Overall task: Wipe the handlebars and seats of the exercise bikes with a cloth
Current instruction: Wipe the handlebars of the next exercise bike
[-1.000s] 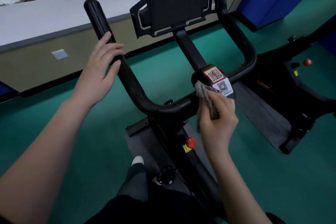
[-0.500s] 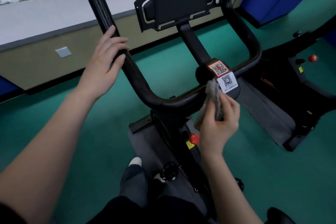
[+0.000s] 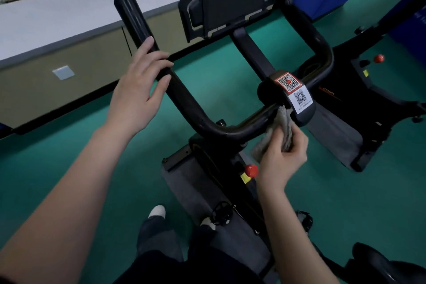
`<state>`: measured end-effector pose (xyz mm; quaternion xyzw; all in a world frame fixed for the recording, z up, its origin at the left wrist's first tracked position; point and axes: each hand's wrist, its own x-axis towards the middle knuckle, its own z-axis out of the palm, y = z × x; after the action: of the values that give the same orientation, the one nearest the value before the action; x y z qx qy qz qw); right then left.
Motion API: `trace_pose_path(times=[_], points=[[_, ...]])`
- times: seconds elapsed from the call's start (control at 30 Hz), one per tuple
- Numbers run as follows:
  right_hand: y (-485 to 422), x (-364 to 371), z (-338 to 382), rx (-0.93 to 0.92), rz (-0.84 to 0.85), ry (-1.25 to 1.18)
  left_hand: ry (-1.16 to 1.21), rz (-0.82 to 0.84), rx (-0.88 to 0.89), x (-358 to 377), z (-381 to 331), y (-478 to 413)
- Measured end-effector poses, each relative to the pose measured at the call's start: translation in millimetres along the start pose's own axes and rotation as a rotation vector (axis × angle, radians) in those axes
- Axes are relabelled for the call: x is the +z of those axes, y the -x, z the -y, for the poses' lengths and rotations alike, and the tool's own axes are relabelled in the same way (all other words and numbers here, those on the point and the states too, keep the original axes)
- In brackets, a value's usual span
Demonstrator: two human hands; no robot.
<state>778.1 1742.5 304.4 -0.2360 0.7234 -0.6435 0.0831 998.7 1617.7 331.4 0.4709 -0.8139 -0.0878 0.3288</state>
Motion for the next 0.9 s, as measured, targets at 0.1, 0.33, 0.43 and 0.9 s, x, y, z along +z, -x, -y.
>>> trace_pose_path(times=[0.1,0.33,0.43,0.9], points=[[9,15,1,0.077,-0.061,-0.054,0.019,-0.013,0.021,2,2,0],[80,32,7,0.234,-0.144,-0.196,0.031,-0.033,0.099,6,11,-3],[103,45,13,0.315,-0.184,-0.255,0.019,-0.033,0.136,6,15,-4],[133,99,34,0.598,-0.266,-0.456,-0.031,0.041,0.287,-7,33,-9]])
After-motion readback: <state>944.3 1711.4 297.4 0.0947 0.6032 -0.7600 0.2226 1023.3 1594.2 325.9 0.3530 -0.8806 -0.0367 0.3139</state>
